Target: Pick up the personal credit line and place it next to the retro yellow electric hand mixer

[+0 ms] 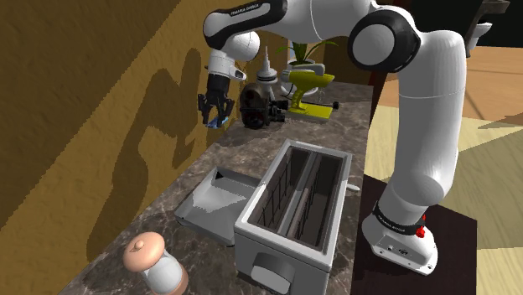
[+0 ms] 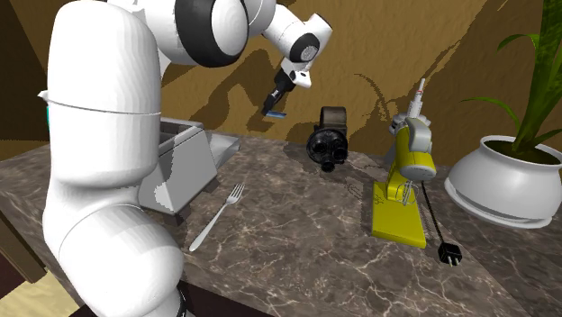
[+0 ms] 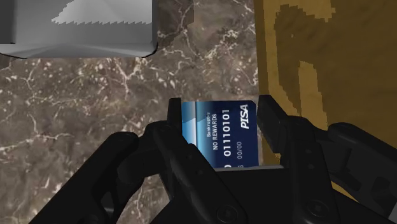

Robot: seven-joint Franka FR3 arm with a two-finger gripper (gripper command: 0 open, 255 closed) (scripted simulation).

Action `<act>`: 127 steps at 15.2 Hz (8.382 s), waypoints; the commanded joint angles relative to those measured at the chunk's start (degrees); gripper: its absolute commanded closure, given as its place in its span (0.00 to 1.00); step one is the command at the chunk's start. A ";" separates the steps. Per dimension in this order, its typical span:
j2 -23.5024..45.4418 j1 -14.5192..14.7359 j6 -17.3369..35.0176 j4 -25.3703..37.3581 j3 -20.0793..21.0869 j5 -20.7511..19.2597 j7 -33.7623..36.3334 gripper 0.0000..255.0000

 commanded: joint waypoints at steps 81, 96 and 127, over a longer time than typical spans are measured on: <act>-16.12 -31.37 -42.26 3.84 -25.77 -15.55 -44.48 1.00; -18.27 -30.77 -30.35 -10.23 -25.30 -17.19 -46.75 1.00; -13.07 -30.59 -8.28 -28.11 -25.02 -16.37 -52.58 1.00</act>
